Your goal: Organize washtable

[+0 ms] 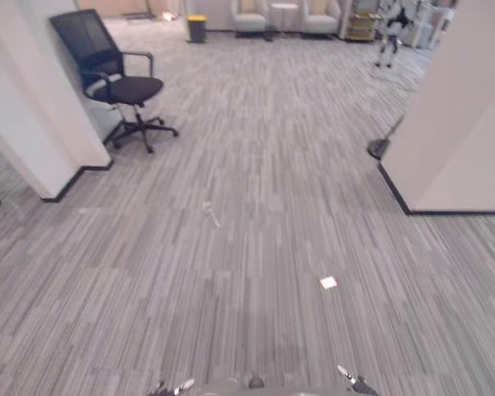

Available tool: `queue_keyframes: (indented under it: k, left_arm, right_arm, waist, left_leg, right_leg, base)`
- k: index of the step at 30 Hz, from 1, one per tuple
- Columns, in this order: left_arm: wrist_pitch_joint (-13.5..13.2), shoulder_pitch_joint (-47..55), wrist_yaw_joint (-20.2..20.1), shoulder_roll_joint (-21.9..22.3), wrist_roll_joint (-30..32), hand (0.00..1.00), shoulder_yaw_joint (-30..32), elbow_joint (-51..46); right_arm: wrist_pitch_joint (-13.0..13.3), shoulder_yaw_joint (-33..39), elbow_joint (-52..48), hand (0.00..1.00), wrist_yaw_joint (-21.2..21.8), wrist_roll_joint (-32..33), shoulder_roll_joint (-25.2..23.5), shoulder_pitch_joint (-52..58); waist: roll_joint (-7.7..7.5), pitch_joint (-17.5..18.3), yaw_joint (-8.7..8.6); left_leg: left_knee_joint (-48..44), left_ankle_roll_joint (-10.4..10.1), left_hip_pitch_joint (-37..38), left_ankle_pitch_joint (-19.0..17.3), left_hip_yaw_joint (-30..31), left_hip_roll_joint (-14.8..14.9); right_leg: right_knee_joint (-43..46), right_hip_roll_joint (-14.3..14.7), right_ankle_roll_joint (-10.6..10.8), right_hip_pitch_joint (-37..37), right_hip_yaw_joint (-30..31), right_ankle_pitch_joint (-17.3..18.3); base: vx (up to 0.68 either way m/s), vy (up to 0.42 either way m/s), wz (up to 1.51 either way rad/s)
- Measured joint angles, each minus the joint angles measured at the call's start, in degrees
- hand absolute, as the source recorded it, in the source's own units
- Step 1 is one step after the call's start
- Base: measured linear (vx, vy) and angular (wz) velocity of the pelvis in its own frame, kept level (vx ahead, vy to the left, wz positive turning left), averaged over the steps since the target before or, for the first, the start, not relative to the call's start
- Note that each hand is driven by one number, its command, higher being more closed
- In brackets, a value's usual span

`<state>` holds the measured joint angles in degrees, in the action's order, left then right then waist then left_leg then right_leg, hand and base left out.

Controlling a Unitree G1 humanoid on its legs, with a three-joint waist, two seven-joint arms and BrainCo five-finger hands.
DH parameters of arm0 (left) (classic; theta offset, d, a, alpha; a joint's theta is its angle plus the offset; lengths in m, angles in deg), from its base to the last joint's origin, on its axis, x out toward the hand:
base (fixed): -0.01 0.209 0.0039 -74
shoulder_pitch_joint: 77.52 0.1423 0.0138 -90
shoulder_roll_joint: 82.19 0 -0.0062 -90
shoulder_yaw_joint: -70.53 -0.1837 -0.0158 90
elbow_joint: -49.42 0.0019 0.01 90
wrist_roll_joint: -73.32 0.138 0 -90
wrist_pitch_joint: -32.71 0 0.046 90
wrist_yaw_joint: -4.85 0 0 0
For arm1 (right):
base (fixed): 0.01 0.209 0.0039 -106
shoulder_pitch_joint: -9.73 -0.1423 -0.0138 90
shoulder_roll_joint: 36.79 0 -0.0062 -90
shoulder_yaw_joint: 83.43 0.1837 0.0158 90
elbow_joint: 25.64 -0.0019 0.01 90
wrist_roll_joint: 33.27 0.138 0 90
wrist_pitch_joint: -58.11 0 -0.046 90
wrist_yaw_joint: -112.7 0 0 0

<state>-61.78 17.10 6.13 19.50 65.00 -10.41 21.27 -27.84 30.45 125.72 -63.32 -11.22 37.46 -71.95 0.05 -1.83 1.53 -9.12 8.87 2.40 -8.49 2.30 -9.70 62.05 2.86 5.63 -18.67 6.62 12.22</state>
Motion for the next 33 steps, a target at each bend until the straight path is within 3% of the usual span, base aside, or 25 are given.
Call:
queue_keyframes:
  k: [1,2,4,5,6,7,8,9,10,11,12,14,16,17,19,20,22,25,26,27,28,29,30,31,33]
  left_arm:
    - [-0.01,-1.42,0.01,1.16,0.00,0.00,0.01,-0.59]
    - [-0.04,-2.70,0.01,2.12,0.00,0.00,0.09,-0.64]
    - [-0.51,-3.92,-0.06,3.79,0.02,0.00,0.02,-0.77]
    - [-0.72,-4.10,-0.08,4.35,0.04,0.00,0.25,-0.69]
    - [-0.63,-3.81,-0.07,4.85,0.08,0.00,0.65,-0.66]
    - [-0.55,-2.30,-0.01,5.85,0.11,0.00,0.64,-0.32]
    - [-0.56,-1.98,-0.01,5.87,0.16,0.00,0.78,-0.25]
    - [-0.33,-1.59,0.06,6.79,0.06,0.00,2.68,-0.07]
    - [-0.26,-1.81,0.06,7.40,0.05,0.00,5.32,-0.05]
    - [-0.27,-1.88,0.01,7.51,0.04,0.00,6.86,-0.07]
    - [-0.28,-2.16,0.09,7.00,-0.03,0.00,9.06,-0.02]
    - [-0.31,-1.69,-0.05,4.46,0.01,0.00,8.73,-0.17]
    - [-0.55,-0.34,-0.13,2.70,-0.54,0.00,7.68,-0.58]
    - [-1.02,-0.28,-0.09,1.89,-0.56,0.00,7.23,-0.85]
    - [-1.07,0.37,-0.08,1.68,-0.53,0.00,7.41,-0.77]
    - [-0.95,1.75,0.00,2.24,-0.54,0.00,7.74,-0.53]
    - [-0.74,4.26,0.02,3.50,-0.07,0.00,8.98,-0.15]
    - [0.30,9.00,0.18,2.67,0.02,0.00,11.91,0.75]
    - [0.27,9.61,0.01,1.79,0.01,0.00,12.81,0.75]
    - [0.28,9.19,0.11,1.15,-0.01,0.00,12.85,0.73]
    - [0.27,8.05,0.11,0.35,-0.01,0.00,12.09,0.70]
    - [0.27,7.52,0.09,-0.11,-0.04,0.00,10.94,0.71]
    - [0.26,6.15,0.10,-0.46,-0.02,0.00,9.03,0.69]
    - [0.18,4.79,0.07,-0.02,-0.03,0.00,7.85,0.57]
    - [0.09,2.54,-0.04,1.15,-0.04,0.00,6.64,0.50]
  right_arm:
    - [0.13,-0.75,-0.67,0.00,0.00,0.00,0.02,0.28]
    - [0.16,-0.75,-1.50,0.00,-0.06,0.14,-0.11,0.85]
    - [0.29,-1.75,-0.78,0.00,-0.29,0.31,0.02,1.37]
    - [-0.04,-1.93,0.43,0.00,-0.38,0.46,-0.07,1.31]
    - [-0.23,-2.21,0.80,0.00,-0.39,0.52,0.08,1.44]
    - [-0.38,-3.10,0.86,0.00,-0.42,0.44,1.00,2.31]
    - [-0.46,-3.29,1.08,0.00,-0.43,0.30,1.12,2.62]
    - [-0.53,-2.37,1.60,0.00,-0.30,0.41,2.32,2.90]
    - [-0.51,-2.46,0.64,0.00,-0.46,0.34,3.09,1.99]
    - [-0.53,-3.12,-0.09,0.00,-0.49,0.39,3.01,1.42]
    - [-0.46,-3.23,-0.73,0.00,-0.43,0.56,2.69,0.24]
    - [-0.64,-3.12,0.38,0.00,-0.47,0.38,0.91,-1.90]
    - [-0.48,-1.38,1.57,0.00,-0.44,0.43,0.16,-3.52]
    - [-0.47,-0.96,2.68,0.00,-0.47,0.46,0.07,-4.72]
    - [-0.42,-2.84,2.82,0.00,-0.55,0.59,0.02,-6.49]
    - [-0.44,-3.05,2.99,0.00,-0.55,0.59,1.45,-6.48]
    - [-0.48,-0.63,3.17,0.00,-0.67,0.58,2.31,-6.31]
    - [-0.50,-1.75,2.62,0.00,-1.37,0.54,0.42,-3.37]
    - [-0.54,-1.15,2.61,0.00,-1.39,0.47,-0.79,-2.22]
    - [-0.57,-0.58,2.60,0.00,-1.30,0.38,-1.44,-1.88]
    - [-0.58,1.66,2.84,0.00,-1.19,0.37,-2.38,-1.47]
    - [-0.60,2.48,3.10,0.00,-1.23,0.34,-2.33,-1.54]
    - [-0.51,2.61,2.81,0.00,-1.12,0.32,-1.75,-1.31]
    - [-0.45,1.65,2.61,0.00,-0.82,0.33,-0.99,-1.17]
    - [-0.05,0.86,0.88,0.00,-0.02,0.31,-0.20,-0.68]
  waist:
    - [-0.10,-0.33,-0.84]
    - [0.04,-0.51,-1.00]
    - [-0.85,-0.84,-2.28]
    - [-1.99,-1.23,-2.78]
    - [-1.72,-1.01,-3.12]
    - [-0.14,0.16,-4.21]
    - [-0.31,0.33,-4.27]
    - [1.59,1.04,-3.68]
    - [3.36,1.12,-3.60]
    - [3.58,0.95,-3.21]
    - [3.61,-0.34,-1.91]
    - [1.93,-1.93,-0.06]
    - [0.82,-2.36,0.99]
    - [0.15,-2.36,1.62]
    - [0.11,-2.15,2.65]
    - [2.53,-1.54,2.31]
    - [4.73,-1.42,2.64]
    - [0.52,0.88,4.22]
    - [-2.45,1.65,3.96]
    - [-3.43,1.65,3.90]
    - [-4.32,1.13,3.06]
    - [-4.18,0.57,2.35]
    - [-3.89,-0.14,1.62]
    - [-2.13,-1.02,0.83]
    - [-0.49,-1.52,0.61]
  left_leg:
    - [0.73,0.30,2.70,-1.77,1.89,0.33]
    - [1.06,0.55,4.96,-3.85,4.00,0.98]
    - [2.06,0.61,9.47,-6.75,7.69,1.24]
    - [2.52,-0.04,12.22,-8.97,9.44,0.98]
    - [2.45,-0.67,13.45,-10.17,10.13,1.68]
    - [-0.33,-3.96,15.16,-12.16,11.66,3.44]
    - [-5.50,-4.34,13.69,-12.28,11.76,3.45]
    - [-18.52,-6.46,9.79,-13.00,11.51,4.74]
    - [-34.41,-14.67,1.89,-5.41,11.18,4.56]
    - [-40.56,-16.57,-1.63,2.55,10.23,4.07]
    - [-52.51,-16.18,-6.81,8.65,6.69,5.45]
    - [-65.33,-9.74,-13.97,4.42,1.95,7.94]
    - [-60.40,-6.15,-21.68,1.12,-0.06,8.64]
    - [-54.15,-6.37,-24.48,0.53,-0.93,8.83]
    - [-36.91,-7.43,-29.05,0.43,-3.32,9.99]
    - [-18.62,-10.56,-28.65,2.70,-3.55,11.07]
    - [-4.96,-12.41,-28.56,4.23,-1.87,11.10]
    - [-8.67,-5.95,-26.30,11.34,-9.25,9.75]
    - [-9.36,-3.30,-23.77,11.04,-10.28,7.66]
    - [-9.09,-2.75,-22.38,9.47,-10.14,6.48]
    - [-8.97,-1.61,-19.17,6.94,-9.01,4.74]
    - [-9.13,-1.41,-17.25,5.89,-8.24,4.00]
    - [-9.00,-0.91,-12.78,3.86,-7.41,3.21]
    - [-7.80,-0.66,-7.67,2.37,-6.46,3.05]
    - [-4.32,-0.25,-1.21,0.73,-5.18,3.94]
  right_leg:
    - [-6.82,0.48,-1.97,-3.51,-1.29,1.20]
    - [-18.22,0.88,-1.96,-5.15,-2.28,0.75]
    - [-43.22,-0.49,-0.21,-3.09,-4.90,-6.25]
    - [-48.44,-1.39,-1.03,-3.97,-5.01,-9.14]
    - [-47.98,-0.96,-2.34,-4.65,-5.24,-10.04]
    - [-48.21,0.24,-5.48,-4.39,-7.05,-12.17]
    - [-48.00,1.05,-7.38,-3.52,-7.62,-15.81]
    - [-47.30,3.10,-8.34,-1.91,-8.23,-19.29]
    - [-47.64,4.99,-9.95,-0.05,-8.22,-16.91]
    - [-48.30,5.82,-10.61,1.42,-7.43,-16.12]
    - [-50.44,7.32,-11.71,6.58,-4.76,-14.87]
    - [-52.66,8.60,-14.54,16.44,-0.84,-12.84]
    - [-54.58,7.52,-16.45,23.17,2.76,-11.29]
    - [-54.71,6.75,-16.54,24.75,4.37,-9.50]
    - [-55.61,5.21,-13.53,27.57,7.13,-3.25]
    - [-55.91,5.95,-13.84,28.97,8.29,-1.36]
    - [-56.38,5.86,-14.15,31.98,10.50,2.18]
    - [-49.13,1.65,-11.17,34.10,12.13,6.75]
    - [-34.84,0.96,-7.62,29.73,10.27,6.32]
    - [-27.30,1.04,-3.75,26.96,9.22,4.01]
    - [-14.09,1.62,6.82,22.05,8.59,-4.64]
    - [-8.08,1.88,9.70,20.07,8.27,-8.96]
    - [2.73,1.26,9.25,15.80,5.86,-10.09]
    - [9.02,-0.26,7.36,11.40,2.42,-9.01]
    - [8.70,-0.78,1.62,4.19,-0.86,-5.28]
  base:
    - [0.49,0.079,0.68]
    - [0.50,0.058,0.75]
    - [0.58,-0.021,0.93]
    - [0.65,-0.106,0.89]
    - [0.74,-0.206,0.79]
    - [0.68,-0.189,0.61]
    - [0.88,-0.241,0.57]
    - [1.05,-0.168,0.27]
    - [1.03,-0.150,0.01]
    - [0.98,-0.074,-0.35]
    - [0.77,-0.054,-0.72]
    - [0.75,-0.043,-0.68]
    - [0.67,-0.014,-0.60]
    - [0.78,0.016,-0.75]
    - [0.63,0.113,-0.74]
    - [0.63,0.192,-0.65]
    - [0.59,0.222,-0.54]
    - [0.78,0.216,-0.63]
    - [0.74,0.199,-0.27]
    - [0.71,0.239,0.19]
    - [0.67,0.220,0.36]
    - [0.76,0.227,0.60]
    - [0.72,0.188,0.55]
    - [0.57,0.150,0.43]
    - [0.49,0.137,0.20]
